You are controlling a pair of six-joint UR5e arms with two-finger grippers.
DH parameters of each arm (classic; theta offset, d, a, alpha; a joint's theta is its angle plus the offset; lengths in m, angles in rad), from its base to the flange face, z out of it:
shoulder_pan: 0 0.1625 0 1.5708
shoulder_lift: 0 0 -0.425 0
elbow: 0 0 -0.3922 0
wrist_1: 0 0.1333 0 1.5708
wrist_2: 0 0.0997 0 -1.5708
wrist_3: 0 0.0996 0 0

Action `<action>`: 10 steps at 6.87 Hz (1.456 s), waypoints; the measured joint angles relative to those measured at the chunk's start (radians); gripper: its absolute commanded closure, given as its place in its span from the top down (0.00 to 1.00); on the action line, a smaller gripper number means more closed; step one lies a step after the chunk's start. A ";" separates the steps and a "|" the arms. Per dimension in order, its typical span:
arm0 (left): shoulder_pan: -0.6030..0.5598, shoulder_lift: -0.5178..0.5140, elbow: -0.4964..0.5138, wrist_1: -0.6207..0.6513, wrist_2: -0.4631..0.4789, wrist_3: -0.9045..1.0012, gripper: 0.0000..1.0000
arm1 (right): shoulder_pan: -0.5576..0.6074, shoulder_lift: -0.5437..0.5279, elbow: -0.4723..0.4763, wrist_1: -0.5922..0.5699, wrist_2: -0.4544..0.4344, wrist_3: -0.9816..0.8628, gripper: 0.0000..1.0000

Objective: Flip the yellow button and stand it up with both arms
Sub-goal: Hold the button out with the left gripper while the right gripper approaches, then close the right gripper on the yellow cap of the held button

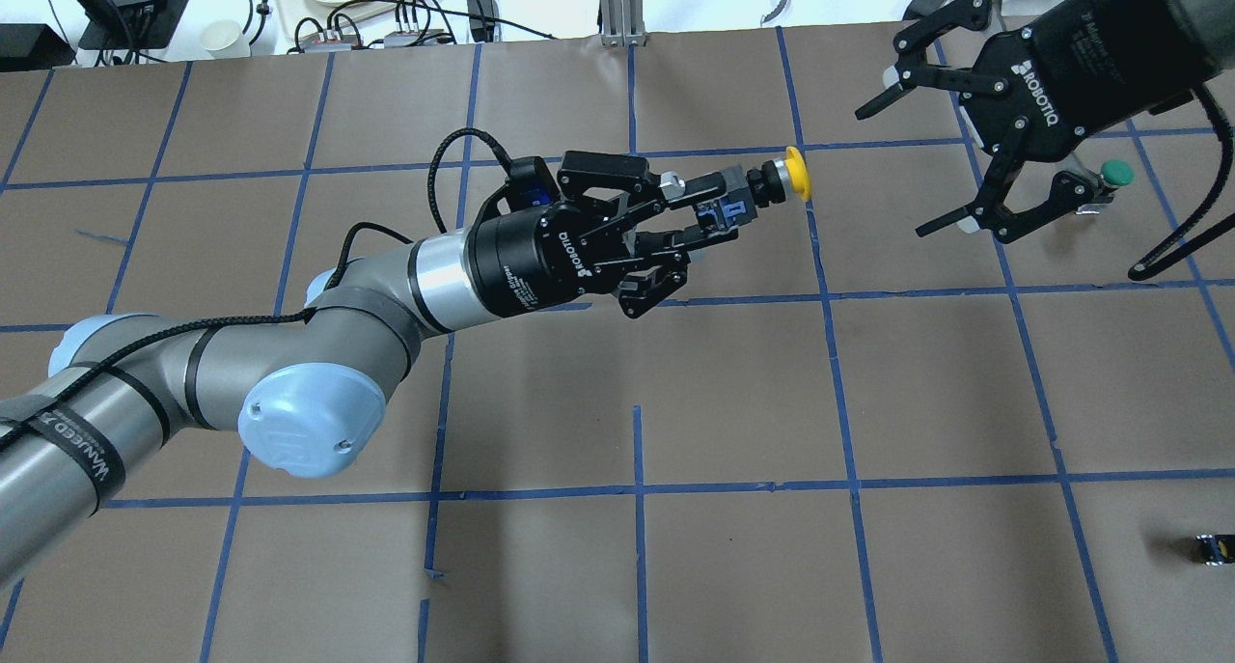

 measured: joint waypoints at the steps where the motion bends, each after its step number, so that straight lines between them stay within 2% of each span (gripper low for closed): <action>1: -0.023 -0.016 0.025 -0.002 -0.017 0.000 0.15 | -0.002 -0.006 -0.001 0.003 0.054 0.040 1.00; 3: -0.040 -0.043 0.074 -0.009 -0.036 0.000 0.15 | 0.000 -0.016 -0.002 0.005 0.124 0.094 1.00; 6: -0.049 -0.057 0.092 -0.011 -0.037 0.000 0.15 | 0.008 -0.035 0.006 0.012 0.140 0.102 0.97; 7: -0.050 -0.057 0.092 -0.011 -0.036 0.000 0.15 | 0.008 -0.038 0.008 0.015 0.143 0.102 0.85; 8: -0.050 -0.057 0.093 -0.011 -0.035 0.000 0.15 | 0.008 -0.038 0.010 0.018 0.147 0.102 0.59; 9: -0.050 -0.057 0.093 -0.011 -0.033 0.000 0.15 | 0.008 -0.037 0.012 0.019 0.149 0.101 0.37; 10: -0.050 -0.057 0.093 -0.011 -0.031 0.001 0.16 | 0.007 -0.035 0.013 0.020 0.150 0.101 0.27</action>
